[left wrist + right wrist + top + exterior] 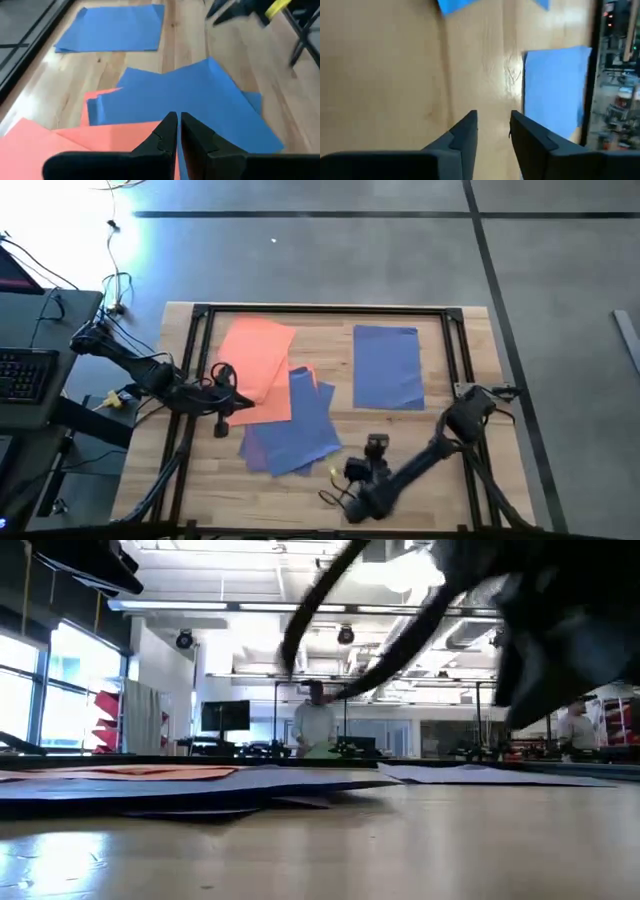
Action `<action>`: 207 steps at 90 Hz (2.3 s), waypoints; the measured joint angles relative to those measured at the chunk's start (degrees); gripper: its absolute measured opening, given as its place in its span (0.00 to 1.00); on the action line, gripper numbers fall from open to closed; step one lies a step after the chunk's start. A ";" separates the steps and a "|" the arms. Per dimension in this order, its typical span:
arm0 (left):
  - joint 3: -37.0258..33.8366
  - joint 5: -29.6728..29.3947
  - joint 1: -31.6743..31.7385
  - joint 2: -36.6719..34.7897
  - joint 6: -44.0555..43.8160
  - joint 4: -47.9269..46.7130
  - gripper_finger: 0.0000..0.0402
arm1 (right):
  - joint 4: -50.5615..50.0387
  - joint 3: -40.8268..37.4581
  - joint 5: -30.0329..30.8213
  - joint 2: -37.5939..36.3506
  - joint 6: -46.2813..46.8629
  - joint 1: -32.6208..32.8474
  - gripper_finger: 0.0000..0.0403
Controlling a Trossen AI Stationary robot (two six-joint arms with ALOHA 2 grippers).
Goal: Organize paper
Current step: Stack the blue paper on top of the blue paper
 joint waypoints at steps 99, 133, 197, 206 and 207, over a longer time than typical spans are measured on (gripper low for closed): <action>0.04 -2.12 -3.67 1.94 -5.01 7.67 0.00 | 32.58 -5.11 9.20 -0.50 -49.78 -4.01 0.56; 0.04 -4.02 -6.20 4.89 -5.75 7.96 0.00 | 39.67 -13.48 15.45 -0.87 -41.98 -5.81 0.61; 0.04 -2.46 -6.96 10.79 -4.55 11.21 0.00 | 49.15 -12.28 5.09 -0.50 -47.26 -14.09 0.09; 0.04 -2.47 -6.96 10.79 -4.57 11.23 0.00 | 45.60 -10.04 7.00 -0.11 -44.67 -13.18 0.02; 0.04 -2.47 -6.96 10.79 -4.57 11.26 0.00 | 44.98 -9.70 7.47 -0.06 -44.29 -13.01 0.02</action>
